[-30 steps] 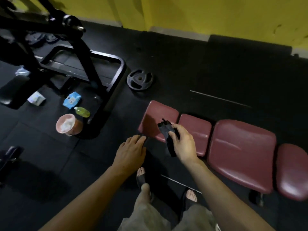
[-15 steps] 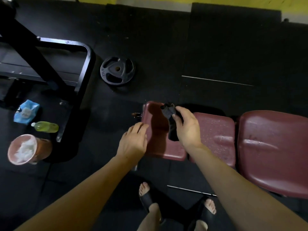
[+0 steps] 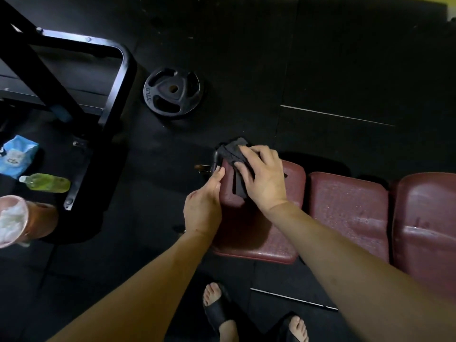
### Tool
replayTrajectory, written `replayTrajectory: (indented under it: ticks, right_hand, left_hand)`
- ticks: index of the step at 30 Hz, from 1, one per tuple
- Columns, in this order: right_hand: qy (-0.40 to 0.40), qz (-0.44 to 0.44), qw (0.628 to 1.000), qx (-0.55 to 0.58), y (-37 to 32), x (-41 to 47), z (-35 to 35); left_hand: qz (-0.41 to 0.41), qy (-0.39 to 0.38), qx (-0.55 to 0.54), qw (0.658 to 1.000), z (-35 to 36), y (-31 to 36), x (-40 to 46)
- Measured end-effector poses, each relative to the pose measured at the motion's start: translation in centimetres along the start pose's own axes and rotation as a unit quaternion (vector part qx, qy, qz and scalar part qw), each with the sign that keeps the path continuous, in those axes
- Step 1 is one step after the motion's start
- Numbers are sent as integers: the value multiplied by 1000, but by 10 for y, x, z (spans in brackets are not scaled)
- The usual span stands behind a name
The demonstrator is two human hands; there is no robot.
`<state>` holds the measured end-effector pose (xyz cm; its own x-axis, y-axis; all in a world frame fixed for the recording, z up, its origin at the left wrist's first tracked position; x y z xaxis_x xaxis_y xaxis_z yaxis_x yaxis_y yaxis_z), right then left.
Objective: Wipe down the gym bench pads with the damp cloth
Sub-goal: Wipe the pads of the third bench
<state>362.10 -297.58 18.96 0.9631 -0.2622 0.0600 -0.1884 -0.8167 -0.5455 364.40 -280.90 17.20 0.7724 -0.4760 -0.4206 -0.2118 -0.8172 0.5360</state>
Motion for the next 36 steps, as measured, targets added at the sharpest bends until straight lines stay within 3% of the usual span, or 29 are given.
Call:
replayTrajectory:
  ticks: [4, 9, 12, 18, 22, 27, 30, 33, 36]
  right_hand:
    - [1, -18, 1000, -16, 20, -6, -6]
    - [60, 118, 991, 8, 58, -48, -13]
    - [84, 157, 984, 17, 46, -43, -7]
    - [63, 55, 996, -11, 4, -10, 4]
    - [45, 51, 998, 6, 9, -32, -2]
    - [-15, 22, 999, 29, -11, -115, 14]
    - [9, 28, 999, 20, -12, -92, 11]
    - [65, 28, 997, 20, -17, -23, 2]
    - [75, 32, 997, 7, -30, -14, 1]
  left_hand:
    - [-15, 9, -20, 1000, -6, 1, -2]
    - [-10, 41, 22, 999, 0, -1, -3]
    - [-6, 27, 43, 999, 4, -3, -2]
    - [-20, 30, 73, 997, 7, -6, -1]
    - [-26, 25, 65, 997, 3, 1, -5]
    - [-8, -6, -125, 992, 4, -14, -5]
    - [21, -16, -167, 986, 0, -19, -11]
    - [28, -36, -85, 995, 3, -27, -29]
    - [48, -18, -100, 994, 8, -39, -57]
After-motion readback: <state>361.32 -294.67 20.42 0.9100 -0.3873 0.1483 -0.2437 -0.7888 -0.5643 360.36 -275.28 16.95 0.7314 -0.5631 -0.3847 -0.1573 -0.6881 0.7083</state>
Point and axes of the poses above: each hand's wrist, its own x-axis towards the middle knuckle, its own z-axis out of the palm, y = z × x, the point moved 7 cm from there along x, towards the middle knuckle, and after that the axes turned 13 degrees about -y, right-handed, at the moved point
